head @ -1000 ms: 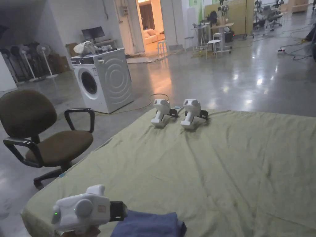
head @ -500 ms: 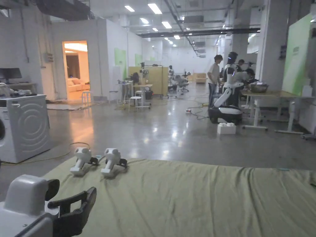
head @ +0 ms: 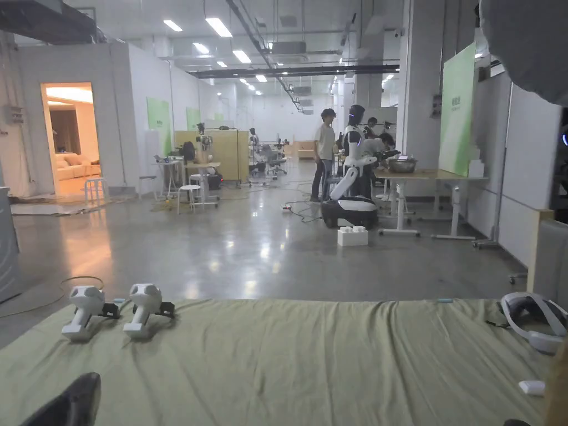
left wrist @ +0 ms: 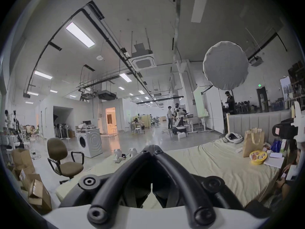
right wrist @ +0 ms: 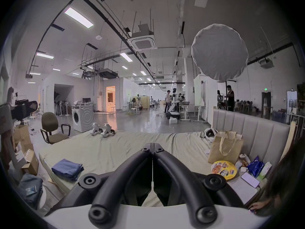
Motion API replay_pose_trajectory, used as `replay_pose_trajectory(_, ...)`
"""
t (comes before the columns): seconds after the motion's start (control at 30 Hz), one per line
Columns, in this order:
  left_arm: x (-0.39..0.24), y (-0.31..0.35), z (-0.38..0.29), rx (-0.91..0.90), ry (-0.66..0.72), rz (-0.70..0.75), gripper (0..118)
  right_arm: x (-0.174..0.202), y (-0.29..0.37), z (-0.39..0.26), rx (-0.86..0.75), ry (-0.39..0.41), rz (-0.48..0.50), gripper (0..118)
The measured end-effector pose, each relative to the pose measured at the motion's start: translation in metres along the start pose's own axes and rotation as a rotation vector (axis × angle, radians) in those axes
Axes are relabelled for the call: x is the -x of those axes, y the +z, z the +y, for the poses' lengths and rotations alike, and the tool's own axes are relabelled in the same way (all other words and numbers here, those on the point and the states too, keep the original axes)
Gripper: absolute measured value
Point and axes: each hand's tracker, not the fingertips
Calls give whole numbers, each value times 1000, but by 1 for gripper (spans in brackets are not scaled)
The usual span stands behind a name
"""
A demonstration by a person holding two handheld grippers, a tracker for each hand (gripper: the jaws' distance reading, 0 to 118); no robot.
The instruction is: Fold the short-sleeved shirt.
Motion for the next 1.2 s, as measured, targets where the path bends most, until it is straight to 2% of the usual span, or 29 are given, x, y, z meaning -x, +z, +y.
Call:
replay_pose_trajectory(0.07,-5,-9,-3,62,10,-50,1,3,-9,-2,10,17,-36,3)
replay_pose_trajectory(0.13,-9,-12,-6,61,-30,-76,1,3,-12,-2,6,-1,-19,3)
replay_pose_trajectory(0.23,-12,-16,-7,69,-17,-72,1,3,-19,-2,17,-16,-14,3)
replay_pose_trajectory(0.33,-12,-19,-9,80,19,-81,1,4,-18,-1,12,16,-25,2)
replay_pose_trajectory(0.47,-12,-24,-8,112,20,-90,1,0,-20,2,3,-2,-21,3)
replay_pose_trajectory(0.5,-12,-24,-10,98,29,-95,2,0,-20,2,-4,-6,-26,9)
replay_pose_trajectory(0.53,-12,-25,-9,96,43,-116,16,-2,-21,2,-12,-18,-28,34)
replay_pose_trajectory(0.57,-11,-27,-9,109,59,-135,61,-2,-22,3,-9,-24,-29,72)
replay_pose_trajectory(0.6,-12,-30,-9,134,83,-166,90,-4,-24,5,6,-37,-25,85)
replay_pose_trajectory(0.67,-13,-32,-10,111,77,-152,95,-4,-26,3,-21,-48,-21,91)
replay_pose_trajectory(0.7,-15,-34,-10,108,71,-130,101,-4,-29,4,-25,-47,-30,102)
replay_pose_trajectory(0.73,-15,-37,-10,116,61,-125,113,-3,-32,6,-9,-32,-38,114)
replay_pose_trajectory(0.77,-15,-40,-10,121,52,-134,118,-3,-33,6,-12,-24,-39,118)
replay_pose_trajectory(0.8,-16,-40,-14,108,53,-157,118,-2,-31,6,-71,1,-30,118)
replay_pose_trajectory(0.97,-17,-45,-7,93,91,-115,118,5,-34,6,-92,32,-58,118)
replay_pose_trajectory(1.2,-17,-45,-7,104,108,-111,118,4,-41,7,-66,15,-46,118)
